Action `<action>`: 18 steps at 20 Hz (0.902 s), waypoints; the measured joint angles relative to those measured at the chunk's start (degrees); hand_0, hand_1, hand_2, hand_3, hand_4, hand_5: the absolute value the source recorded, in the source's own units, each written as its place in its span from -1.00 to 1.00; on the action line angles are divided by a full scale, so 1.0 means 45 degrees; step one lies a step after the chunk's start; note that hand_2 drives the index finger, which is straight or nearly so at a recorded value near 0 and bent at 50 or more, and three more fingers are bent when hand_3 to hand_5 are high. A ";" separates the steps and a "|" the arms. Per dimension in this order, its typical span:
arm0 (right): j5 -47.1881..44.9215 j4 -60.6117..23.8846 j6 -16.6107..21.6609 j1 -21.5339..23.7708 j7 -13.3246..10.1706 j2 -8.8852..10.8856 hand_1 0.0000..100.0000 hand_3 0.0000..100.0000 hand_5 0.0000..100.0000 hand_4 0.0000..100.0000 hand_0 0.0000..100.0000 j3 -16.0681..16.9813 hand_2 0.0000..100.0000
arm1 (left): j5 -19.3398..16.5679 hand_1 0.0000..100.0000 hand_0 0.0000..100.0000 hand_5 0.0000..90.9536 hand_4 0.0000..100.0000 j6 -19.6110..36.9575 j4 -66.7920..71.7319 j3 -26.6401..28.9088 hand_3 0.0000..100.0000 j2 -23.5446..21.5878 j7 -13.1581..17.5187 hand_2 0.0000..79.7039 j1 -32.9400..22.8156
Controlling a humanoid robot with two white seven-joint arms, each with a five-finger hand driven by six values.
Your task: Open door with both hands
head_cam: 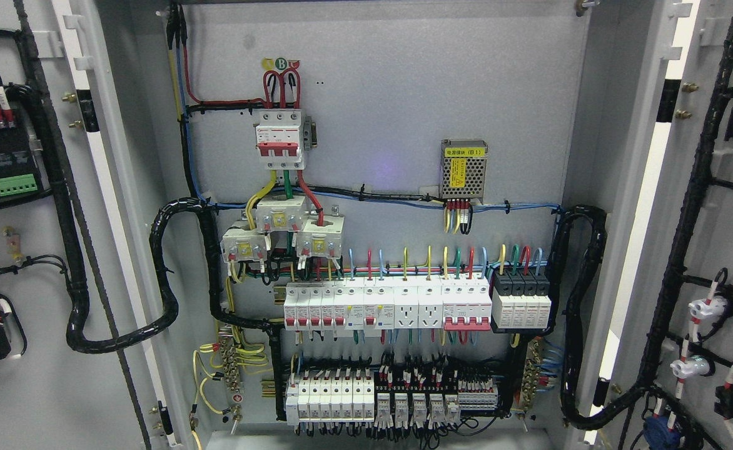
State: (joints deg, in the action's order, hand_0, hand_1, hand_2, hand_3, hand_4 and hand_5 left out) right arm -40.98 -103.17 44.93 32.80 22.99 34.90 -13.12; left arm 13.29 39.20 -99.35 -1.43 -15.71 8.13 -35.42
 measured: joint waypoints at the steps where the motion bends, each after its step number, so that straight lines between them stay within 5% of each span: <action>1: 0.0031 0.0180 0.0000 0.0178 0.0000 -0.0052 -1.00 -1.00 -1.00 -1.00 -0.79 -0.0183 -1.00 | -0.0058 -1.00 -1.00 -1.00 -0.94 -0.0026 0.0158 -0.0034 -1.00 0.0117 0.0001 -1.00 -0.0176; 14: 0.0238 0.3576 0.0016 0.2366 -0.0015 -0.0991 -1.00 -1.00 -1.00 -1.00 -0.79 -0.2176 -1.00 | -0.0333 -1.00 -1.00 -1.00 -0.94 -0.0211 0.4060 -0.0230 -1.00 0.1066 0.0068 -1.00 -0.1297; 18: 0.0524 0.4992 0.0020 0.2718 0.0022 -0.1357 -1.00 -1.00 -1.00 -1.00 -0.79 -0.2697 -1.00 | -0.0347 -1.00 -1.00 -1.00 -0.94 -0.1229 0.5999 -0.0291 -1.00 0.1207 0.0064 -1.00 -0.0943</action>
State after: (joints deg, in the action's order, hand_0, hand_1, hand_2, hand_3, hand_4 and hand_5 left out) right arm -38.63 -80.71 45.02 45.03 23.09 28.80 -25.26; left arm 11.73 33.67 -72.35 -2.74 -10.28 8.41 -39.66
